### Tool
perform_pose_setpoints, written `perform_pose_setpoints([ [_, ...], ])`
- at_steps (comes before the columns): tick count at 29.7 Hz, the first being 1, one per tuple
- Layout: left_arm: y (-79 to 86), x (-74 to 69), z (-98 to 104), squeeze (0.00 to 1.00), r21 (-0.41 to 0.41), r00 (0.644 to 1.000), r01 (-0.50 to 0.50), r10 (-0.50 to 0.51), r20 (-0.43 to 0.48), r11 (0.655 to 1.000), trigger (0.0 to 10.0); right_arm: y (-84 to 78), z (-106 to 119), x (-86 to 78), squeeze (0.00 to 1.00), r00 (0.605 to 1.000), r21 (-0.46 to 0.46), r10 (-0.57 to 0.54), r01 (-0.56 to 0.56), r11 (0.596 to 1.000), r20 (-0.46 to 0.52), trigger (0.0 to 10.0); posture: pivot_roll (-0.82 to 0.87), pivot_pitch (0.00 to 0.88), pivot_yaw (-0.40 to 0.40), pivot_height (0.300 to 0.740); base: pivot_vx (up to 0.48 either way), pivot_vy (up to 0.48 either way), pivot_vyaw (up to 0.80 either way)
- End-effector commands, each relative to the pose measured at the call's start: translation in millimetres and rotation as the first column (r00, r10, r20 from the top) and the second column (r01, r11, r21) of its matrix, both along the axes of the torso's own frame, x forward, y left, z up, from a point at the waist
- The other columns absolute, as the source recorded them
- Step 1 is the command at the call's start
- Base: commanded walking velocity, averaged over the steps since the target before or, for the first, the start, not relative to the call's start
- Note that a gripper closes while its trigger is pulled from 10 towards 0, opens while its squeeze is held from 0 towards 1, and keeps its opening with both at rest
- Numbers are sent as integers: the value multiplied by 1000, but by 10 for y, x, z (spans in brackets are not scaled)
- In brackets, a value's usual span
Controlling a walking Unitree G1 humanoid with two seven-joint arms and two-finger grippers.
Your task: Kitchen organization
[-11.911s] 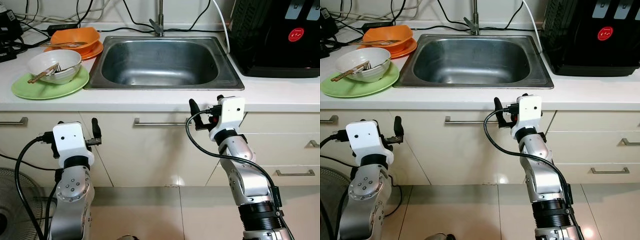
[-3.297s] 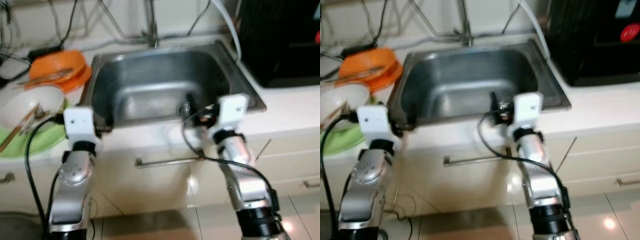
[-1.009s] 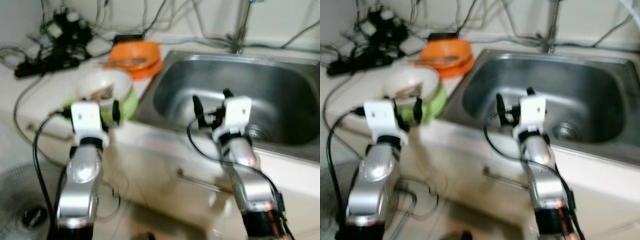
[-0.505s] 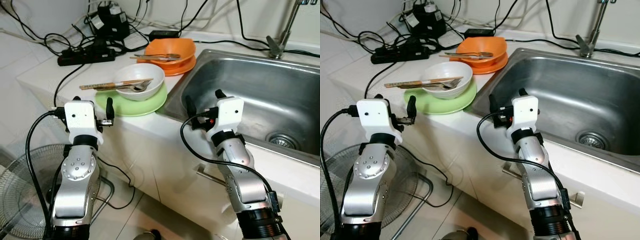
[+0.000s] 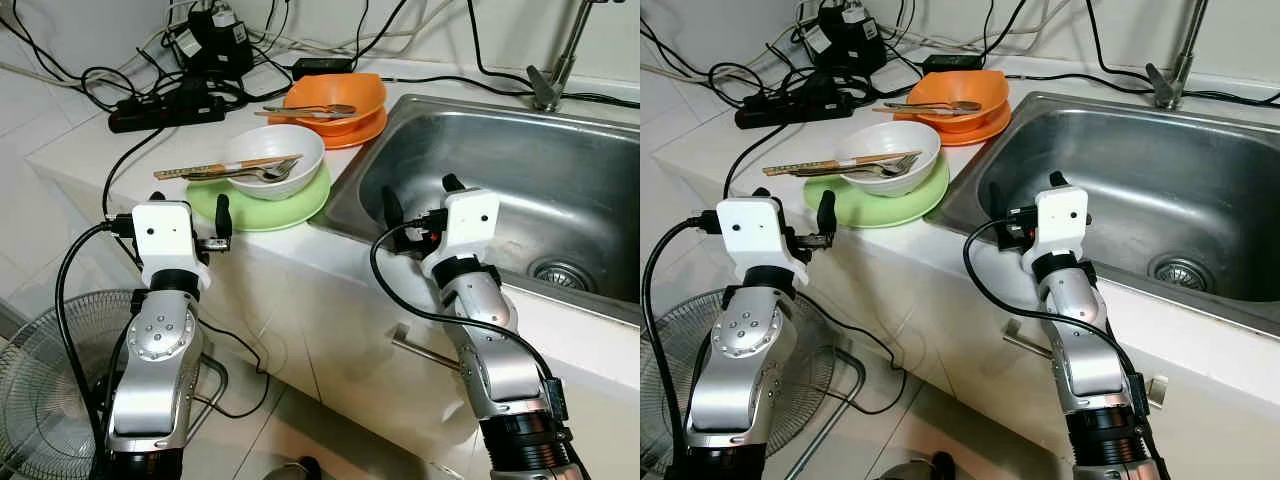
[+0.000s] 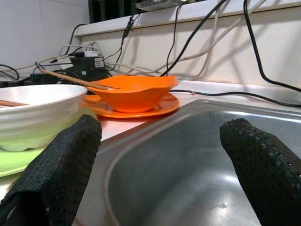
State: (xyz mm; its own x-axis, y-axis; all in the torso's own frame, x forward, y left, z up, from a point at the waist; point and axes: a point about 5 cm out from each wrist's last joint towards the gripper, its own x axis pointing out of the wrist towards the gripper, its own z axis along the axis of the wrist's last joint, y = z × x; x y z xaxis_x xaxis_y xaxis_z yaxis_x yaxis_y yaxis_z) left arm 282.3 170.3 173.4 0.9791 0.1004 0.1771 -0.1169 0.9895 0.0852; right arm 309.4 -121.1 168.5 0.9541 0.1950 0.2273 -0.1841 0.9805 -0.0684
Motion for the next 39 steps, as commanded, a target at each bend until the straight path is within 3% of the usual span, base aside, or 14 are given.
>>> perform_pose_setpoints([
  [1,27,4,62,0,3,1000,-5,5,28,1000,10000,38,17,26,0,1000,0,13,-13,1000,-6,10000,-32,46,119,740,0,0,0],
  [7,-19,2,184,0,23,996,20,-22,81,1000,10000,54,94,25,0,1000,14,17,-17,1000,20,10000,-33,45,118,740,0,0,-84],
  [17,-73,12,229,0,20,994,38,-40,102,999,10000,37,114,32,0,999,13,18,-19,1000,30,10000,-39,42,116,740,0,0,-788],
  [30,-46,17,302,0,14,990,30,-32,137,999,10000,50,182,13,0,997,3,26,-26,1000,70,10000,-44,42,115,740,0,0,0],
  [39,-60,10,304,0,6,990,38,-39,138,999,10000,60,188,-7,0,997,-2,33,-33,999,76,10000,-45,48,115,740,376,0,0],
])
